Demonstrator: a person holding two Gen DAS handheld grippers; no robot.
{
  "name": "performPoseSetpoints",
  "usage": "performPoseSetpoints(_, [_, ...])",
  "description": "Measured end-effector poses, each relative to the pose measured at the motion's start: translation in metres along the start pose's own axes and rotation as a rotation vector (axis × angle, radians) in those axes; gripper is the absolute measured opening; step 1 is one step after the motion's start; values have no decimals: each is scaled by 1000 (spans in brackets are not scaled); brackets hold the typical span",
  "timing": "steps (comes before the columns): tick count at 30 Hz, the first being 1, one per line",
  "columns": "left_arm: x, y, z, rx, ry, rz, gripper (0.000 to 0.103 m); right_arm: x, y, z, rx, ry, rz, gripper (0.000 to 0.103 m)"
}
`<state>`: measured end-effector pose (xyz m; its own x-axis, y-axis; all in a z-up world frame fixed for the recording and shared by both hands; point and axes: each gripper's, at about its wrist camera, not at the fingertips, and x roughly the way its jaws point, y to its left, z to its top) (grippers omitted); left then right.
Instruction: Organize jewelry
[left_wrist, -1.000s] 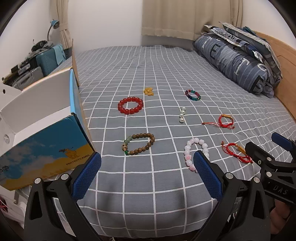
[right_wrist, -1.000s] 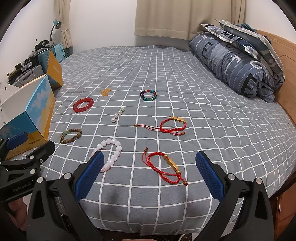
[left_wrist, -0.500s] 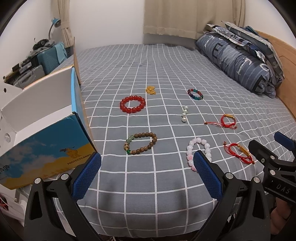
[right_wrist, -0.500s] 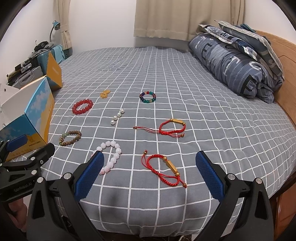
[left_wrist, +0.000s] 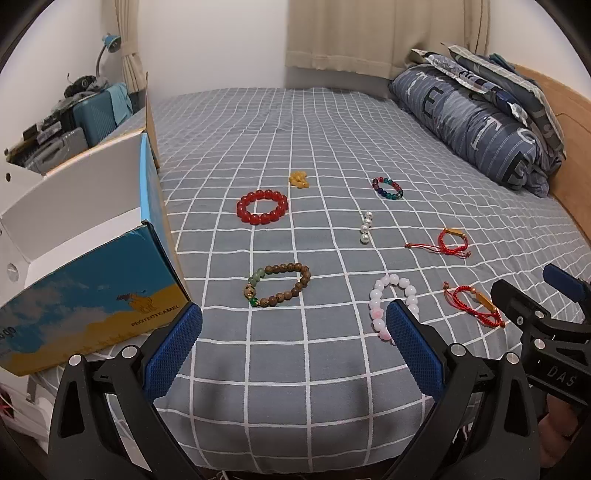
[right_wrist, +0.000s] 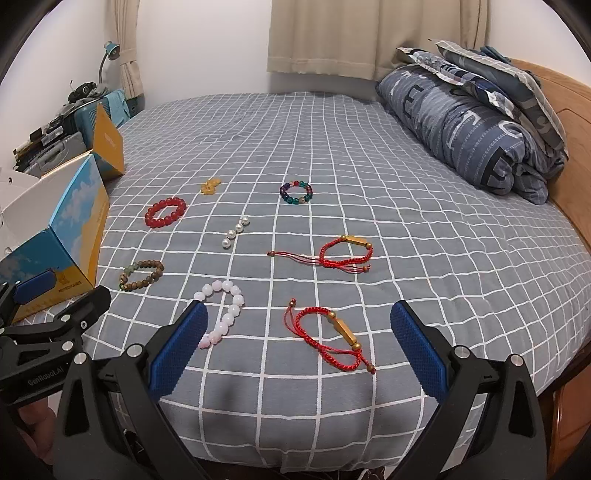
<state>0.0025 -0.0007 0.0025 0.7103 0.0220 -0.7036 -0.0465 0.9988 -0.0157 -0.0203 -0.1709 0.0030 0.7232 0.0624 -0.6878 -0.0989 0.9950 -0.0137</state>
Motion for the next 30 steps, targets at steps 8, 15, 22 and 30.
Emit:
performPoseSetpoints(8, [-1,0,0,-5,0,-1,97,-1,1,-1,3,-4,1,95])
performPoseSetpoints(15, [-2,0,-1,-7,0,-5,97,-1,1,0,8,-6,0,95])
performPoseSetpoints(22, [-1,1,10,-22,6,-20,97,-4,-4,6,20,-15,0,95])
performPoseSetpoints(30, [16,-7,67,16,-23,-20,97,9,-16,40,10,-17,-14,95])
